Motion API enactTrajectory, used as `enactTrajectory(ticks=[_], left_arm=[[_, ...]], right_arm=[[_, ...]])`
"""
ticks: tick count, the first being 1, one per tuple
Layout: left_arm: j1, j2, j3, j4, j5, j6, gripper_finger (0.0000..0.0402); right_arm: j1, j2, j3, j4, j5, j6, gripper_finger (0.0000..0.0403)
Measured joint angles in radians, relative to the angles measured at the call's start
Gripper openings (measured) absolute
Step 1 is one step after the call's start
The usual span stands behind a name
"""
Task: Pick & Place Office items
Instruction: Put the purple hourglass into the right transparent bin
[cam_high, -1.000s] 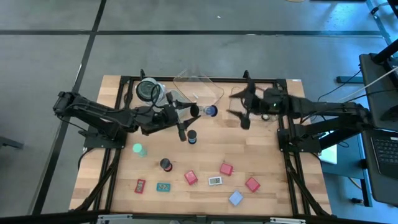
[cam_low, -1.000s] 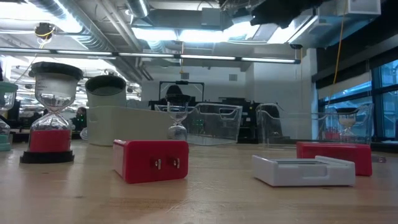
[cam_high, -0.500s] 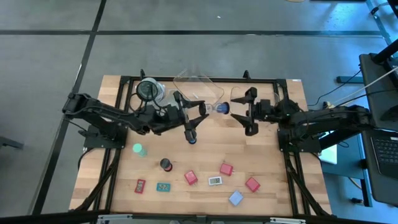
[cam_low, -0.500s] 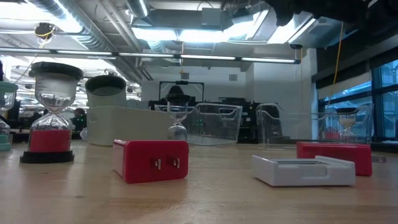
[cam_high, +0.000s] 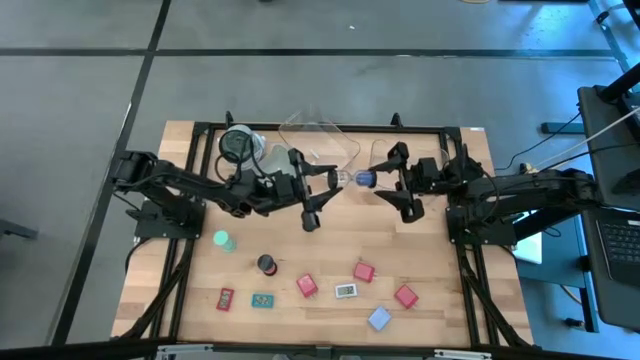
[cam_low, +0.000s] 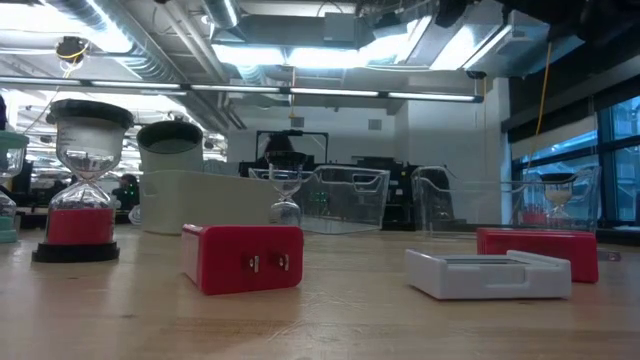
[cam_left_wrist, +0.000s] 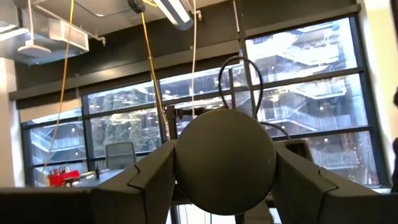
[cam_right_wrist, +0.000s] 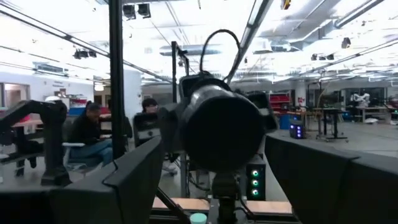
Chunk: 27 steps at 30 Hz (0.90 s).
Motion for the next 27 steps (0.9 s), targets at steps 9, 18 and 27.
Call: enactTrajectory(ticks=[9, 18, 27], left_arm=[[0.021, 0.000, 0.000, -0.003, 0.048, -0.029, 0.0212], [0.023, 0.000, 0.000, -0.004, 0.058, -0.036, 0.0212], [0.029, -0.001, 0.000, -0.007, 0.085, -0.038, 0.0212]], right_arm=[[0.000, 0.000, 0.000, 0.000, -0.015, 0.010, 0.0285], [0.000, 0.000, 0.001, 0.001, 0.053, 0.014, 0.0333], [0.000, 0.034, 0.048, 0.008, 0.025, 0.042, 0.0350]])
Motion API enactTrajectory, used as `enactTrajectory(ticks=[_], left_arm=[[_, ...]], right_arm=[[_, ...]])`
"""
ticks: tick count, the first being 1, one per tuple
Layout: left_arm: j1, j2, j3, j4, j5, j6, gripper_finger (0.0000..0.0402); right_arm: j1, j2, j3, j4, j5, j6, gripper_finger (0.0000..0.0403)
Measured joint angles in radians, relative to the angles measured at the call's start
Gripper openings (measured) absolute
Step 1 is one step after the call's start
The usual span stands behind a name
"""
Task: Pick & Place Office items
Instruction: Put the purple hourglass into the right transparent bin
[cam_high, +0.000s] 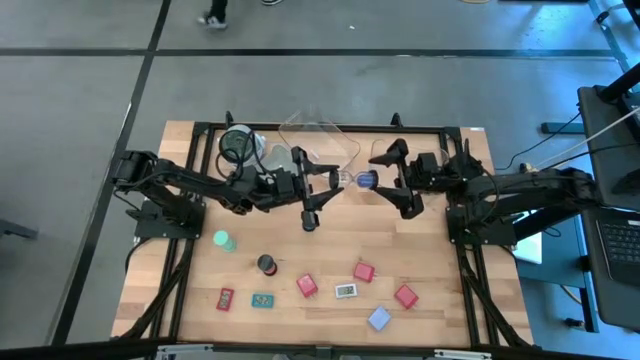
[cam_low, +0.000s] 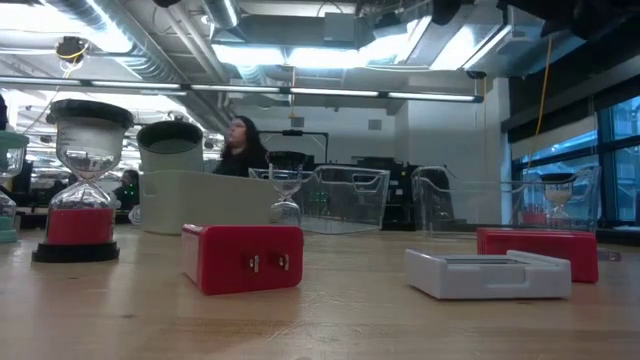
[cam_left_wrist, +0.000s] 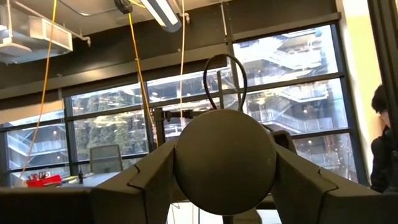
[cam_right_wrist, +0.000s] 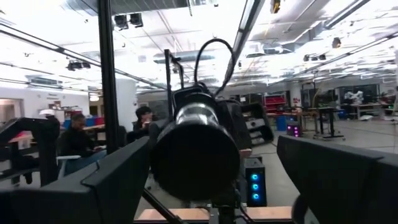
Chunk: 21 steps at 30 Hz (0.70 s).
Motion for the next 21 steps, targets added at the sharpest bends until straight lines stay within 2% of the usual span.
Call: enactTrajectory(ticks=[9, 21], left_arm=[[0.005, 0.000, 0.000, -0.005, 0.003, -0.007, 0.0212], [0.004, 0.000, 0.000, -0.026, -0.036, 0.036, 0.0212]], right_arm=[[0.000, 0.101, 0.111, -0.112, -0.007, -0.015, 0.0350], [0.000, 0.101, 0.117, -0.143, -0.022, -0.027, 0.0350]])
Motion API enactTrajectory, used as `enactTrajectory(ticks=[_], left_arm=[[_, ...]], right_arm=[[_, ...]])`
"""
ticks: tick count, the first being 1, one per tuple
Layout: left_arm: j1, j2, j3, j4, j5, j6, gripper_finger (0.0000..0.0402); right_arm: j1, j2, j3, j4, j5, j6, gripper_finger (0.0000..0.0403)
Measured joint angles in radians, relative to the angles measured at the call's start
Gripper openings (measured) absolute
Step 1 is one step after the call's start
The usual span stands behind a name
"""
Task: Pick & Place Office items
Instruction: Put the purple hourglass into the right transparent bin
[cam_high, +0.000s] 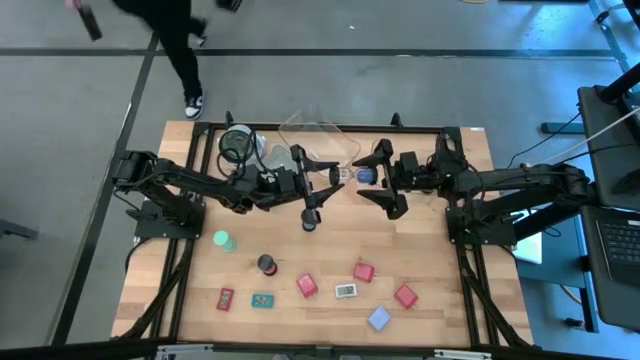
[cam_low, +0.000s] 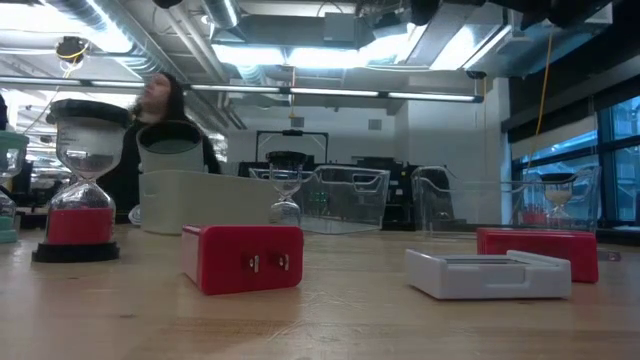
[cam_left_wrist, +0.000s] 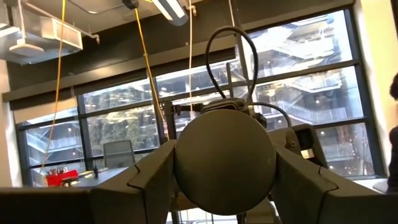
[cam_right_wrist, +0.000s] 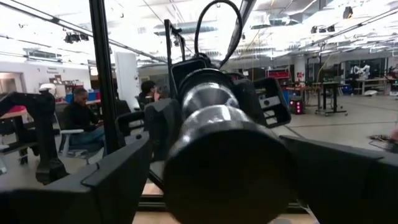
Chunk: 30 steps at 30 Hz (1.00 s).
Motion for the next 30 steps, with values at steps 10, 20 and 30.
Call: enactTrajectory(ticks=[10, 20, 30], left_arm=[[-0.007, 0.000, 0.000, -0.006, -0.002, 0.003, 0.0212], [-0.007, 0.000, 0.000, -0.005, -0.002, 0.003, 0.0212], [-0.007, 0.000, 0.000, 0.000, -0.006, 0.003, 0.0212]], right_arm=[[0.000, -0.077, 0.000, -0.111, 0.030, -0.036, 0.0350], [0.000, -0.082, 0.000, -0.135, 0.035, -0.036, 0.0323], [0.000, -0.082, 0.000, -0.135, 0.034, -0.036, 0.0220]])
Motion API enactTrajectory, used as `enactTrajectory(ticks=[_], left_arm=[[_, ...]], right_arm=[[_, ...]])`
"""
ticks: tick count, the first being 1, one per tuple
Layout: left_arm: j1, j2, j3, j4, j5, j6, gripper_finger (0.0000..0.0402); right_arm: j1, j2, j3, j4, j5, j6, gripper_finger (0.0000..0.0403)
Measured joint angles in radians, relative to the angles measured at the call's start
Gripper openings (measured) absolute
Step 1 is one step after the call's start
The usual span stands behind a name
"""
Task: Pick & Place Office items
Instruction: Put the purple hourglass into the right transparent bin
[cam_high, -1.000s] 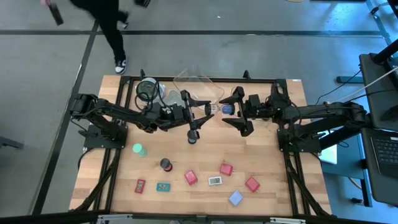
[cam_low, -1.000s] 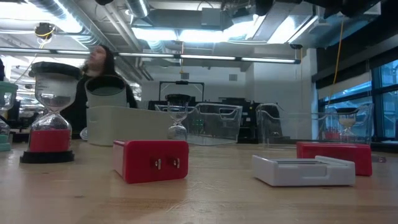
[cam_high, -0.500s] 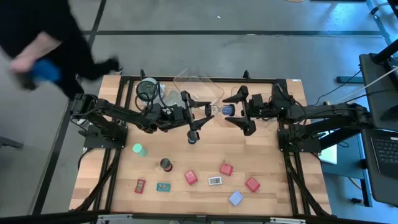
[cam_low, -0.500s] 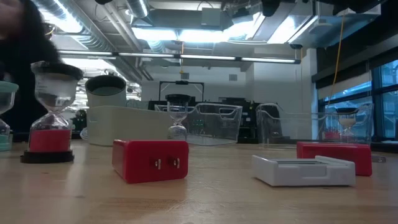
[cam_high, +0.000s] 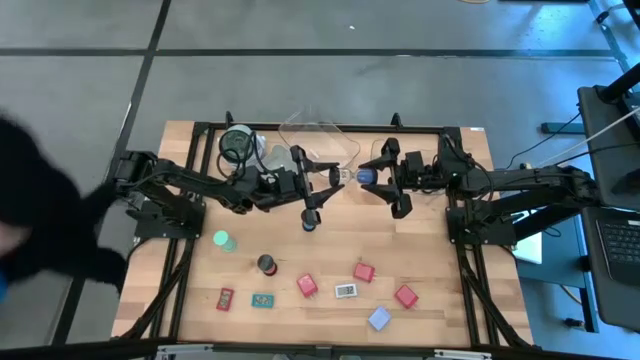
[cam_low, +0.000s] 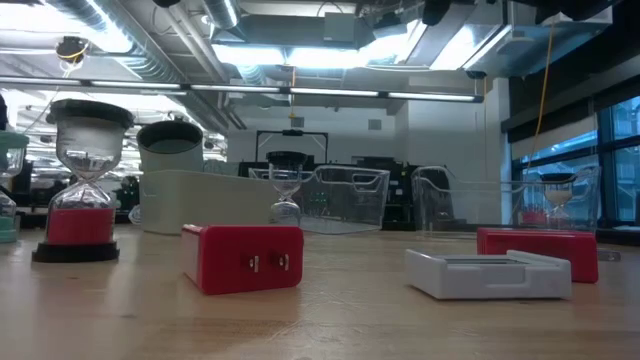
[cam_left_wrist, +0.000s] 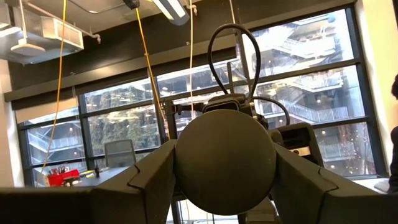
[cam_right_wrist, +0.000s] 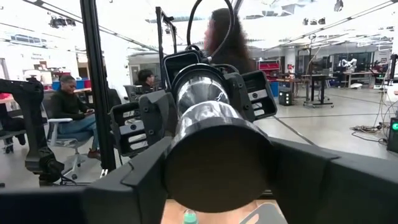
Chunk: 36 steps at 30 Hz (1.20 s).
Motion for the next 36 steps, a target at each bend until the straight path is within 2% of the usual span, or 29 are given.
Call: enactTrajectory(ticks=[10, 26, 36], left_arm=[[0.000, 0.000, 0.000, 0.000, 0.000, -0.002, 0.0218], [-0.001, 0.000, 0.001, -0.008, 0.005, -0.082, 0.0284], [0.001, -0.037, 0.007, 0.022, -0.073, -0.019, 0.0308]], right_arm=[[0.000, 0.000, 0.000, 0.000, -0.006, 0.001, 0.0212], [0.000, 0.001, 0.000, 0.000, -0.010, 0.003, 0.0213], [0.000, 0.001, 0.000, -0.078, 0.080, 0.004, 0.0213]])
